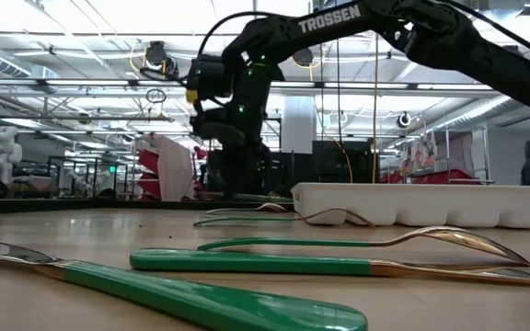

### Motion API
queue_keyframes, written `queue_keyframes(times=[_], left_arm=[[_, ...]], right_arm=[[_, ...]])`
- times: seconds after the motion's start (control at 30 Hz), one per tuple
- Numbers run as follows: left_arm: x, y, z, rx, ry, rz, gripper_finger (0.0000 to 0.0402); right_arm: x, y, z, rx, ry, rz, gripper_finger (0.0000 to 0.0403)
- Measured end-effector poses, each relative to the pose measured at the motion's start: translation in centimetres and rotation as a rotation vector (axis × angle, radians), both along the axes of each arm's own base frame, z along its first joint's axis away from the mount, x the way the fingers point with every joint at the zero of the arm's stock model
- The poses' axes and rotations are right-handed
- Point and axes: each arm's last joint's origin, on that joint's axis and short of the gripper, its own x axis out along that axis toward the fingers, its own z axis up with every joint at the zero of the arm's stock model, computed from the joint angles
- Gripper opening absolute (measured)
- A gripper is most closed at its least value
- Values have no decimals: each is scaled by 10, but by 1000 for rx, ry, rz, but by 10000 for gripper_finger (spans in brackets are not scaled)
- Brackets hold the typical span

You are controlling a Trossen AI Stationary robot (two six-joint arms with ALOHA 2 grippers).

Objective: Sort silverware
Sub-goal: Put the top green table knife into the white cutlery tray

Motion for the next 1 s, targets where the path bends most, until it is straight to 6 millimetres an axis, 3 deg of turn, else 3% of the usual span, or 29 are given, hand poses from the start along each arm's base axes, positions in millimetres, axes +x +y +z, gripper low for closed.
queue_keyframes(times=[0.27,0.47,0.63,0.77,1.0], left_arm=[[0,0,0,0,0,0,0],[0,0,0,0,0,0,0],[0,0,0,0,0,1,0],[0,0,0,-2,-2,3,0],[0,0,0,-5,-5,5,0]], right_arm=[[2,-13,39,24,-212,-76,0],[-11,-36,74,20,-309,-201,0],[-33,-57,104,15,-344,-352,0],[-57,-69,120,-9,-271,-460,0],[-97,-63,160,-66,-190,-507,0]])
